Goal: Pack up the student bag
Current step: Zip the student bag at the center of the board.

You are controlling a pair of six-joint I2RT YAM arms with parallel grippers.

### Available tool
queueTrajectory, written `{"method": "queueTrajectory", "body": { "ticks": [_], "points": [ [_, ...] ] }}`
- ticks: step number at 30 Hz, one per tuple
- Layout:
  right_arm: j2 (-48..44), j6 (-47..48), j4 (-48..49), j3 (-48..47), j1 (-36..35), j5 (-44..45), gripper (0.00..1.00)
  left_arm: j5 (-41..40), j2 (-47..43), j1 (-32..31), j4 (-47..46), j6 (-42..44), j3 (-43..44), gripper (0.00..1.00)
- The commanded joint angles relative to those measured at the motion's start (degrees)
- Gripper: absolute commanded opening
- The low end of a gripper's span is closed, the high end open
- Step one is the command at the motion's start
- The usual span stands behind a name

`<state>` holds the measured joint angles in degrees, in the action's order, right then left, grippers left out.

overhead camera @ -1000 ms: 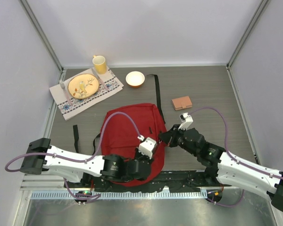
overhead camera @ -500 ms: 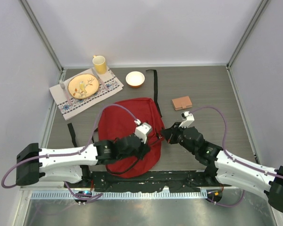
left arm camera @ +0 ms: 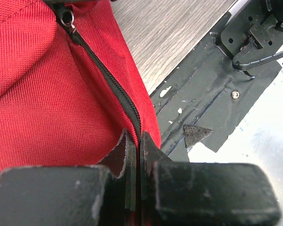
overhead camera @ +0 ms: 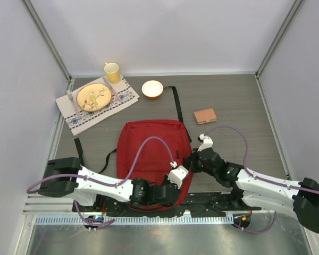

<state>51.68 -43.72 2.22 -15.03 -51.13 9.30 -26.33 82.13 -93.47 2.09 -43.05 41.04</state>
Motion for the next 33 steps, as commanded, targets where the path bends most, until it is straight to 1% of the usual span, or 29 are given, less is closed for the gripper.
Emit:
{"method": "queueTrajectory", "body": {
  "ticks": [1,4,7,10,12,14,16,17,19,20,23,28,29,31,33],
  "points": [
    [-0.7,-0.4,5.4,-2.1,3.4,16.6,0.01,8.0,-1.9,-4.4,1.7,-4.8,-0.3,0.0],
    [-4.2,-2.1,2.0,-1.1,3.9,20.4,0.01,7.1,-2.9,-4.6,3.7,-4.3,-0.1,0.0],
    [-9.4,-2.9,1.0,0.3,4.4,21.1,0.01,6.9,-3.1,-4.9,4.8,-3.8,-0.1,0.0],
    [-14.3,-0.5,2.1,0.5,4.5,18.7,0.01,5.9,-2.9,-5.0,5.6,-3.6,-0.1,0.0],
    [-18.5,1.1,3.1,1.0,4.4,14.8,0.01,4.9,-2.6,-5.0,5.8,-3.5,0.0,0.0],
    [-21.7,1.0,1.7,1.3,4.5,12.6,0.01,3.9,-2.3,-4.9,5.6,-3.9,-0.3,0.0],
    [-26.8,-0.2,-1.4,1.4,4.5,12.7,0.01,4.2,-2.1,-4.8,3.9,-4.1,-0.9,0.0],
    [-28.5,-0.4,-5.3,1.7,4.5,13.8,0.01,4.4,-2.0,-4.9,3.4,-4.4,-1.6,0.0],
    [-32.8,-0.7,-7.8,2.0,4.5,17.0,0.01,5.0,-1.4,-5.0,0.8,-5.7,-2.5,0.0],
    [-33.4,-0.6,-8.9,2.4,4.6,17.6,0.01,5.4,-1.1,-5.0,0.0,-6.0,-3.4,0.0],
    [-30.8,-0.1,-8.5,1.7,4.6,19.8,0.01,7.0,1.0,-5.0,-0.8,-6.0,-3.4,0.0],
    [-23.9,1.8,-2.7,0.0,4.9,21.1,0.01,9.7,5.2,-5.0,-1.6,-5.6,-2.6,0.0],
    [-21.6,2.8,-2.6,-0.8,5.2,21.2,0.01,9.8,5.6,-5.1,-1.6,-5.8,-2.5,0.0],
    [-19.8,3.6,0.5,-1.5,6.1,20.8,0.01,9.8,6.4,-5.5,-1.8,-6.2,-2.6,0.0],
    [-17.2,4.3,1.4,-2.5,7.3,19.8,0.01,9.6,6.3,-6.0,-1.8,-7.0,-3.2,0.0]
  ]
}}
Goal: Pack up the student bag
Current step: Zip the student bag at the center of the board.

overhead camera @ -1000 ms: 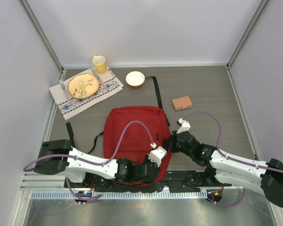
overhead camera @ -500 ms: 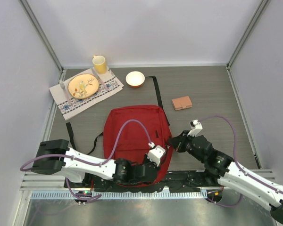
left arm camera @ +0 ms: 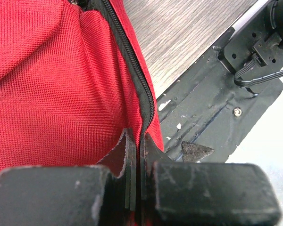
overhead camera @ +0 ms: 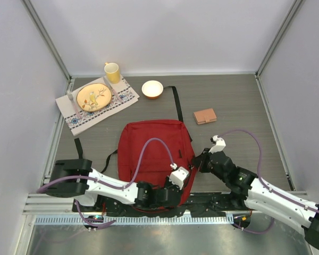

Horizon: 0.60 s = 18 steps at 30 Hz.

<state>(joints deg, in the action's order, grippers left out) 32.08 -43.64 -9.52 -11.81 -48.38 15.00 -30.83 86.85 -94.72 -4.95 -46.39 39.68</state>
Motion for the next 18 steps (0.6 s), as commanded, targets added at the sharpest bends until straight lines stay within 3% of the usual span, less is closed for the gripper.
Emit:
{"method": "queueTrajectory", "body": {
  "ticks": [1,12,18],
  "points": [
    [3.2,4.3,13.8,-5.8,5.7,13.8,0.01,14.0,1.3,-4.9,3.9,-3.9,-1.9,0.0],
    [10.9,0.4,18.1,-5.6,14.6,4.6,0.01,13.2,1.0,-6.2,3.8,-3.7,-1.6,0.0],
    [6.9,0.0,16.5,-3.3,14.7,-0.7,0.01,10.2,1.2,-6.2,4.8,-3.1,-0.2,0.02]
  ]
}}
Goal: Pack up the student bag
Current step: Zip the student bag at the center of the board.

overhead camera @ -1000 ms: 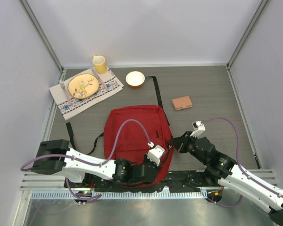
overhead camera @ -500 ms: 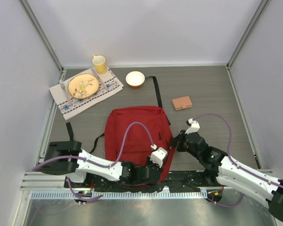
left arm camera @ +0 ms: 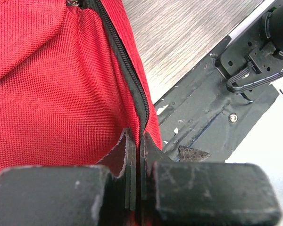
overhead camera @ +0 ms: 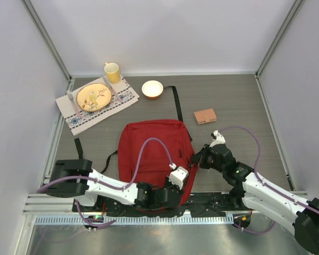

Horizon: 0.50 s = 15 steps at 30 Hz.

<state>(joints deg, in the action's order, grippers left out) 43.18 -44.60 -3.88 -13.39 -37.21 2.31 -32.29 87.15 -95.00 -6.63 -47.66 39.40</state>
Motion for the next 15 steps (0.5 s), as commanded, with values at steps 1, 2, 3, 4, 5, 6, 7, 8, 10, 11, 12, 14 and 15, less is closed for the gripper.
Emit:
{"method": "queueTrajectory", "body": {
  "ticks": [1,2,3,4,5,6,7,8,10,11,12,14,15],
  "points": [
    [-5.6,1.1,9.4,-1.0,3.5,10.6,0.01,11.0,1.0,-5.9,8.1,-2.0,0.9,0.07],
    [-9.0,1.4,8.3,-0.8,3.5,10.1,0.01,10.1,1.1,-5.9,8.9,-2.1,1.4,0.13],
    [-10.6,1.4,6.9,-0.5,3.5,9.2,0.01,9.3,1.0,-5.8,10.5,-2.2,1.9,0.23],
    [-12.6,1.4,4.3,-0.1,3.5,8.5,0.02,7.5,0.7,-5.7,10.9,-2.3,2.7,0.36],
    [-15.6,1.0,1.6,0.2,3.5,6.8,0.02,6.7,0.2,-5.5,11.0,-2.5,2.7,0.51],
    [-17.3,0.7,-0.5,0.3,3.5,6.1,0.02,6.3,-0.3,-5.2,10.2,-2.5,2.7,0.67],
    [-18.9,0.4,-4.1,1.0,3.5,5.1,0.02,6.2,-1.4,-4.3,9.4,-2.5,2.1,0.71],
    [-22.2,-0.6,-5.9,1.3,3.5,4.6,0.03,6.3,-1.8,-3.9,8.6,-2.6,1.7,0.78],
    [-25.4,-0.9,-10.0,2.7,3.5,3.5,0.04,7.0,-3.2,-2.1,6.9,-2.8,0.2,0.81],
    [-27.0,-1.0,-11.1,3.1,3.5,2.7,0.05,7.3,-3.7,-1.5,5.4,-3.2,-0.4,0.83],
    [-29.0,-1.6,-13.1,3.7,3.5,2.4,0.05,7.7,-4.4,-0.8,3.9,-3.4,-1.1,0.83],
    [-30.7,-2.1,-14.8,4.2,3.5,2.2,0.05,8.8,-6.3,1.0,1.7,-4.1,-3.4,0.84],
    [-31.7,-2.6,-14.9,4.9,3.5,1.9,0.05,9.0,-7.0,1.5,1.1,-4.5,-4.2,0.84]
  ]
}}
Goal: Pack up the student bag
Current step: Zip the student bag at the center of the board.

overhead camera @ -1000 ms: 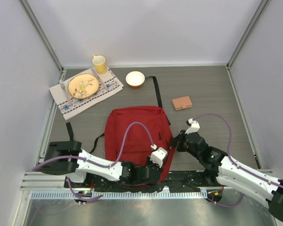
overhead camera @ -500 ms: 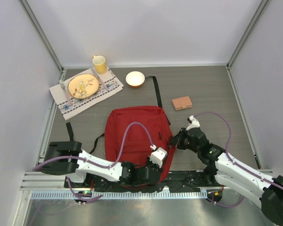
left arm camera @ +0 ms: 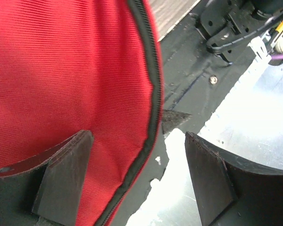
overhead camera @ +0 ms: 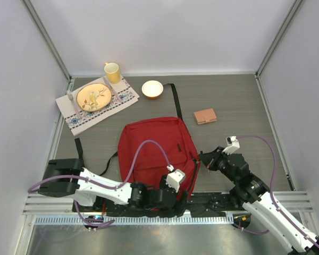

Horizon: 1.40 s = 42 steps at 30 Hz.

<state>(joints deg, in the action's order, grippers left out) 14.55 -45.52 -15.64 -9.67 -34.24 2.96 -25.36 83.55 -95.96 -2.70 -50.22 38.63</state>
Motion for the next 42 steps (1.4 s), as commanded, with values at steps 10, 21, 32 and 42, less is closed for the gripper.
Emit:
{"method": "queueTrajectory", "body": {
  "ticks": [10,21,32,42],
  "points": [
    [0.6,-1.2,-0.4,1.6,0.4,-0.4,0.04,-1.8,-13.1,6.5,-5.6,-4.6,-9.5,0.91],
    [8.2,-1.9,-1.5,-4.6,0.5,8.4,0.68,-6.3,-12.2,8.2,5.6,-3.0,-0.6,0.96],
    [25.3,3.0,7.7,-8.0,0.5,-2.2,0.77,-21.6,-28.3,13.4,42.7,-24.7,1.5,1.0],
    [29.9,-2.2,14.7,-4.4,0.5,-5.4,0.38,-20.1,-38.1,18.2,49.6,-31.6,-4.8,0.99]
  ]
}}
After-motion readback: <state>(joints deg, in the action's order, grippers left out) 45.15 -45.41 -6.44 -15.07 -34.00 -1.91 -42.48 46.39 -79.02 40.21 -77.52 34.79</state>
